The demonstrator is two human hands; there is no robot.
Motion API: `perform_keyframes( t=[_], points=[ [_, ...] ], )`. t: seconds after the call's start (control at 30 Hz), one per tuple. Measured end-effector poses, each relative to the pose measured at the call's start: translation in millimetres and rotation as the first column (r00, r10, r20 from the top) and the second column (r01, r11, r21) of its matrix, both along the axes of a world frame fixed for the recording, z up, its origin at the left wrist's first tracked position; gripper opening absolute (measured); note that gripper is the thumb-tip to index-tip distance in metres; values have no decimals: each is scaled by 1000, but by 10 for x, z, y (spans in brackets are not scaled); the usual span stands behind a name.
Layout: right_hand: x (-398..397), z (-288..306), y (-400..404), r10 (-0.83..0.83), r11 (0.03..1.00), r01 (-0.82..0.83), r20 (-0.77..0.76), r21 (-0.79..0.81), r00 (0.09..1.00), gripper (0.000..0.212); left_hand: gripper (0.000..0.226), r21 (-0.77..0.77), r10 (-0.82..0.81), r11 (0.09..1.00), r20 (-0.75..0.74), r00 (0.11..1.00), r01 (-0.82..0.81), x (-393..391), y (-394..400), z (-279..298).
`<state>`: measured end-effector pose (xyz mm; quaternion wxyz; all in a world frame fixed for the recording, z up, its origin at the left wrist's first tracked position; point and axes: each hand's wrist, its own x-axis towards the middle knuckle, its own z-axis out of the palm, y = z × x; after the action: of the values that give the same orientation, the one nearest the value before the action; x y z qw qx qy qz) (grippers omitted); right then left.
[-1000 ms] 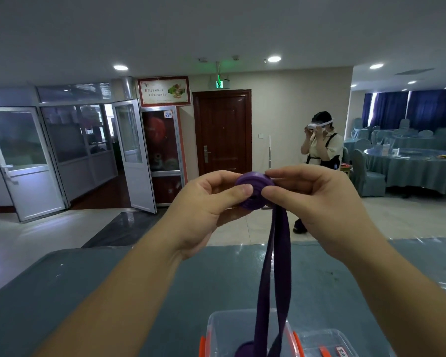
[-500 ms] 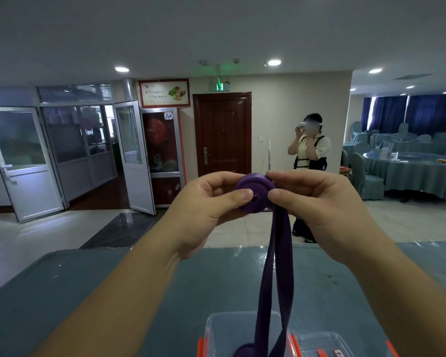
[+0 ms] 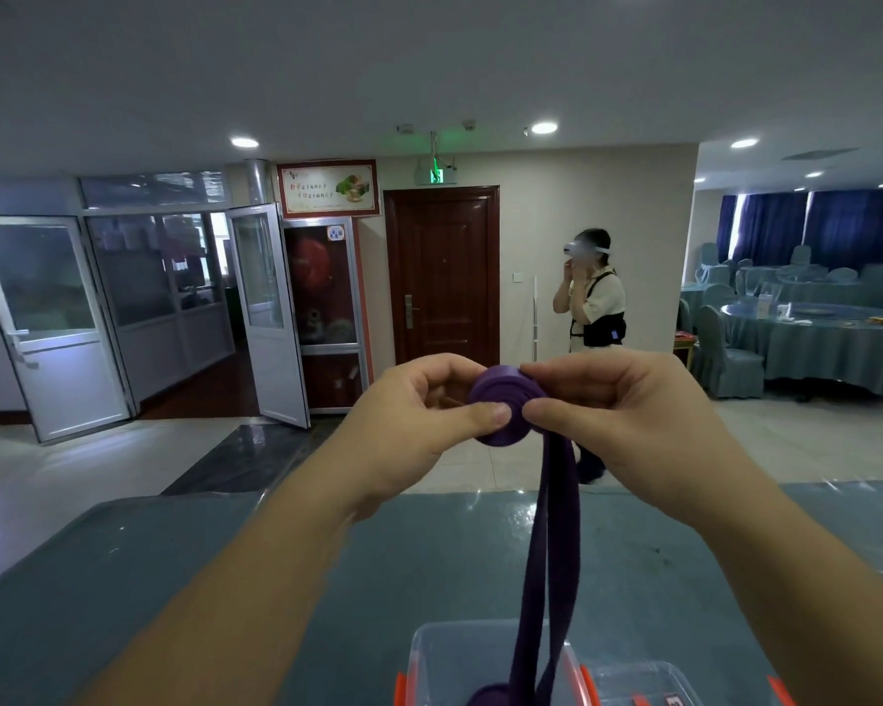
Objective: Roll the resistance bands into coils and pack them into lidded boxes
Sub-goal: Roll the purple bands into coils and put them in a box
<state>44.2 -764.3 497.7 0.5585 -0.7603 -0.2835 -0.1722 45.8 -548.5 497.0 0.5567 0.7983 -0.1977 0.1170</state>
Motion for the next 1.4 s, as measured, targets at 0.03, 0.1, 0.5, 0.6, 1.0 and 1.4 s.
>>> perform_keyframes(
  t=[0.03, 0.1, 0.5, 0.6, 1.0, 1.4],
  points=[
    [-9, 6, -9, 0, 999, -1, -5, -50, 1000, 29, 26, 67, -9, 998, -2, 1000, 9, -6, 16, 17],
    [-24, 15, -13, 2, 992, -1, 3, -125, 1000, 28, 27, 188, -4, 982, 18, 1000, 0, -18, 48, 48],
    [51, -36, -11, 36, 999, -35, -58, 12, 998, 25, 27, -51, -88, 995, -77, 993, 85, -29, 16, 15],
    [40, -20, 13, 38, 999, -37, -17, 40, 999, 25, 22, -55, -78, 996, -32, 996, 76, -35, 19, 74],
    [3, 79, 26, 34, 999, -34, 11, -30, 999, 25, 25, 65, -50, 997, -23, 999, 51, -46, 80, 151],
    [20, 96, 19, 87, 995, -86, -20, 41, 996, 26, 28, 1, -41, 999, -27, 999, 41, -5, 93, 86]
  ],
)
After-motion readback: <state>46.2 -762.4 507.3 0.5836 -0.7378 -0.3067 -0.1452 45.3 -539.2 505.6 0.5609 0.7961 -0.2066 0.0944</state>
